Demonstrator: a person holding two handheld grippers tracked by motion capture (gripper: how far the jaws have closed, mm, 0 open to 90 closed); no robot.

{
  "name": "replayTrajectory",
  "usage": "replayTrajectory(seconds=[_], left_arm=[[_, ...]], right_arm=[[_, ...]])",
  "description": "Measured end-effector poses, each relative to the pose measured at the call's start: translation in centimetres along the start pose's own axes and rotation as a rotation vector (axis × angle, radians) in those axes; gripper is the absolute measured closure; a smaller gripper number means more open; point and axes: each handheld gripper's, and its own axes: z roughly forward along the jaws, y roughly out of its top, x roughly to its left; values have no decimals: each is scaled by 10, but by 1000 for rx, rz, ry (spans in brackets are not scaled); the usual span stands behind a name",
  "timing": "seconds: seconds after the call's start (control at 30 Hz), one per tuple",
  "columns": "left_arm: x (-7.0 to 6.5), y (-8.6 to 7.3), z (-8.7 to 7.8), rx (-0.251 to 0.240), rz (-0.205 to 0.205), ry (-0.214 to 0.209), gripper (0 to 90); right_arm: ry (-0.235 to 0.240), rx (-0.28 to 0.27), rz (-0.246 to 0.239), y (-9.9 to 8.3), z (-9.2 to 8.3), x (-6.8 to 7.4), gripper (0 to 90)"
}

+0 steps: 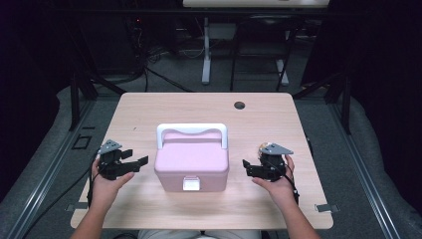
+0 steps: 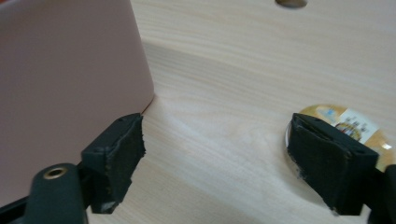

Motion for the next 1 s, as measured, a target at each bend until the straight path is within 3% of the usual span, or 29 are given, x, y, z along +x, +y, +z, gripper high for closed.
replayTrajectory(seconds=[0.07, 0.13, 0.3, 0.4, 0.6, 0.73, 0.8, 0.9, 1.0], left_arm=[[-1, -2, 2, 10, 31, 35, 239], [-1, -4, 2, 24, 37, 48, 242], [0, -8, -4, -13, 40, 65, 276], [2, -11, -8, -34, 39, 69, 325], [3, -15, -10, -48, 41, 90, 409], [0, -15, -9, -42, 41, 74, 426], [-3, -15, -7, -47, 48, 65, 430], [-7, -13, -5, -44, 61, 52, 435], [-12, -13, -3, -49, 61, 39, 439]], right_arm=[[-25, -11, -26, 0, -2, 3, 266], [-42, -15, -49, -1, -2, 3, 305], [-44, -22, -54, 0, 2, 3, 394], [-17, -45, -39, 2, 3, 3, 463], [30, -6, -13, 2, 9, 1, 499], [16, -15, 12, 1, 5, 3, 507], [36, -30, 32, 0, 2, 4, 530], [48, -41, 30, 0, 1, 7, 537], [57, -43, -3, 0, 2, 17, 541]])
